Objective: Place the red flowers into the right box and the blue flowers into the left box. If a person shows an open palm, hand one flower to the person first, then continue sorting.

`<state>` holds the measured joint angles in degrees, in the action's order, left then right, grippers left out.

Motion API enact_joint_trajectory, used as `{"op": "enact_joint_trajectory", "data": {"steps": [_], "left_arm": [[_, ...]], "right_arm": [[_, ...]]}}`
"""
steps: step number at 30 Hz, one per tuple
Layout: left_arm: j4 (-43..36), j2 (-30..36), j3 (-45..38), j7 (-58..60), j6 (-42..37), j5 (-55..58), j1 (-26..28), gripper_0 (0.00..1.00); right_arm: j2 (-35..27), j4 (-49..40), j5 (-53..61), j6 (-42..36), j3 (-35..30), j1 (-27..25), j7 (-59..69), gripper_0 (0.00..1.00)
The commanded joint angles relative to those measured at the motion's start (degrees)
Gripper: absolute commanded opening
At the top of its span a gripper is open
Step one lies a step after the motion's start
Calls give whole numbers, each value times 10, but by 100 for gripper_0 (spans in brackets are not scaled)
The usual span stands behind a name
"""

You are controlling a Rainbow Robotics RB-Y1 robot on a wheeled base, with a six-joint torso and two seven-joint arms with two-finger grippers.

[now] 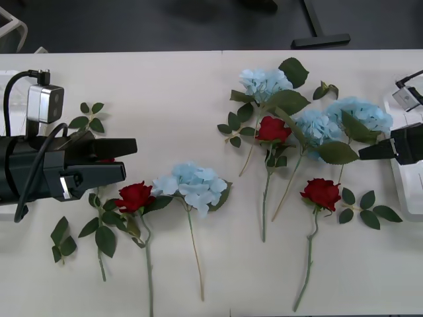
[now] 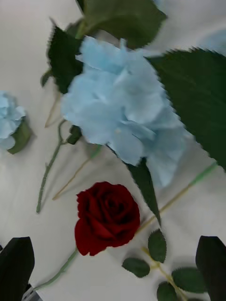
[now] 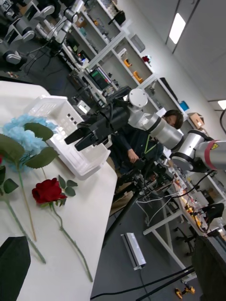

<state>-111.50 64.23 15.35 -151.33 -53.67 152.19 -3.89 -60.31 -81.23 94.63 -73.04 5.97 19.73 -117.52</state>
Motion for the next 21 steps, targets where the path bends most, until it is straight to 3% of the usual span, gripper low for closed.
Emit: {"op": "enact_joint_trajectory", "data": {"steps": [1,7,15,21], "left_arm": [[4,46,-44,-37,4,-51,6,100],[2,42,-103,-18,-28,-283,5,100],[-3,17,-117,262,-111,-528,6,100],[13,-11,-88,438,-99,-632,25,100]], "right_arm": [[29,-6,-91,11,-13,11,33,100],[63,-5,-185,7,-13,18,102,100],[126,-5,-307,8,-13,39,171,100],[161,-5,-390,8,-10,54,205,100]]}}
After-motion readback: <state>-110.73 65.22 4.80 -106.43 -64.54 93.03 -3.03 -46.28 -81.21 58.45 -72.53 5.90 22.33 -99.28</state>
